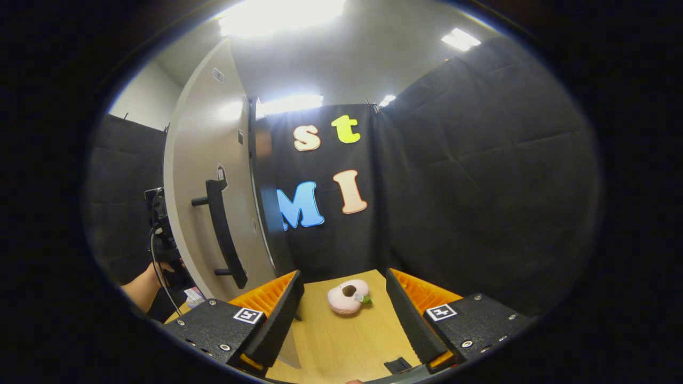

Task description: Open the cabinet door with the right hand, grasp the bottle in the cabinet with the left hand and place it on the coaster, then close the cabinet door with the right hand.

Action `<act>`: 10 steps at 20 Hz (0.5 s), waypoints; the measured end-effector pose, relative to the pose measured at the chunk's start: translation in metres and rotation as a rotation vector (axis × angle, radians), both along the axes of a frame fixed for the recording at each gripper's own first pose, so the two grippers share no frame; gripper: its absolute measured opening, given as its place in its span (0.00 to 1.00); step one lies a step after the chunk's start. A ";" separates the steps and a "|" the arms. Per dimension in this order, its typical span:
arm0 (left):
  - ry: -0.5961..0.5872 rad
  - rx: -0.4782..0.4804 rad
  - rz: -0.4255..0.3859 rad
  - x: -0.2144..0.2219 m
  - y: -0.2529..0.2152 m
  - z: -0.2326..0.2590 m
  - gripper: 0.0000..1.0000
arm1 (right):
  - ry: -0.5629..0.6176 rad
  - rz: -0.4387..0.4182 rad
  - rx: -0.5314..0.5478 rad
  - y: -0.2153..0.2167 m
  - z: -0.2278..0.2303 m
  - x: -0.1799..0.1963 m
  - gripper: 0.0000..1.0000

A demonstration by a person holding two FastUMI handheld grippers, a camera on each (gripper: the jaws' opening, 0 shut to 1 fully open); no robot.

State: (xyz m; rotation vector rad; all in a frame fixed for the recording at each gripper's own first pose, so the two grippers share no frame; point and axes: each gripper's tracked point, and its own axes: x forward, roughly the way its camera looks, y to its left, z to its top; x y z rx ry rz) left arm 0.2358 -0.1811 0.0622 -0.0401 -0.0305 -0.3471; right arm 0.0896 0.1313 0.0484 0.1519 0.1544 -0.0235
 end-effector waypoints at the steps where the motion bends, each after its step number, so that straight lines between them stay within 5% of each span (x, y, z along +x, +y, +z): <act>1: 0.009 0.001 0.001 0.009 -0.003 -0.004 0.82 | 0.010 -0.006 -0.009 0.000 -0.003 0.000 0.95; 3: 0.036 0.006 0.003 0.027 -0.006 -0.015 0.92 | 0.021 -0.014 -0.015 0.000 -0.007 0.000 0.95; 7: 0.070 0.009 0.017 0.055 -0.010 -0.033 0.82 | 0.029 -0.019 -0.014 -0.004 -0.009 0.001 0.95; 10: 0.078 -0.015 0.033 0.067 -0.009 -0.035 0.87 | 0.042 -0.020 -0.023 -0.006 -0.014 0.003 0.95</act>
